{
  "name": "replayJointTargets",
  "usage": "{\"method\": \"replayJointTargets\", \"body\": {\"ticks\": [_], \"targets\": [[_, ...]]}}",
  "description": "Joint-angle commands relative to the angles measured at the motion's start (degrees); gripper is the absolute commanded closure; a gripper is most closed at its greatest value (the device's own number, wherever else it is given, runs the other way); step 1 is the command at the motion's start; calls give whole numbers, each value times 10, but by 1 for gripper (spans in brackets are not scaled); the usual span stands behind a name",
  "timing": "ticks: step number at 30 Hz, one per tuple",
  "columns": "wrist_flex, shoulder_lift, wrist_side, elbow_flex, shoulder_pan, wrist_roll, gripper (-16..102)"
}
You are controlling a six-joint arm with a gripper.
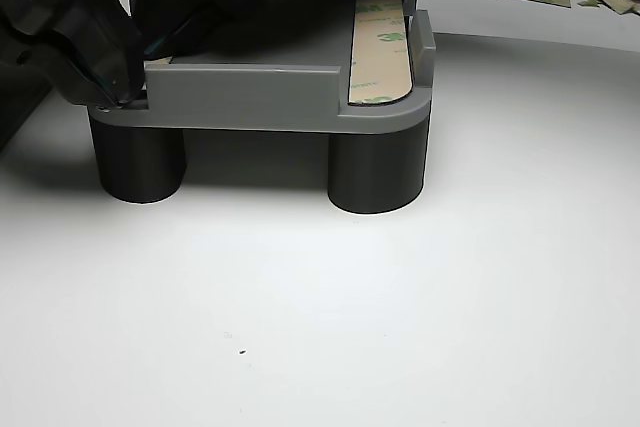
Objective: Peel off protective film from adhesive tape.
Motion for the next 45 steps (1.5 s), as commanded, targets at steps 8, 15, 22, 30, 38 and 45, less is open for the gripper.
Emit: {"method": "replayJointTargets", "body": {"ticks": [8, 15, 22, 30, 38, 45], "targets": [[-18, 10, 9, -5, -9, -5, 97], [-18, 9, 9, -7, -9, -3, 97], [-19, 9, 9, -6, -9, 0, 97], [-20, 10, 8, -5, -9, 0, 97], [-22, 10, 8, -4, -9, 0, 97], [-27, 9, 10, -3, -9, 4, 97]]}}
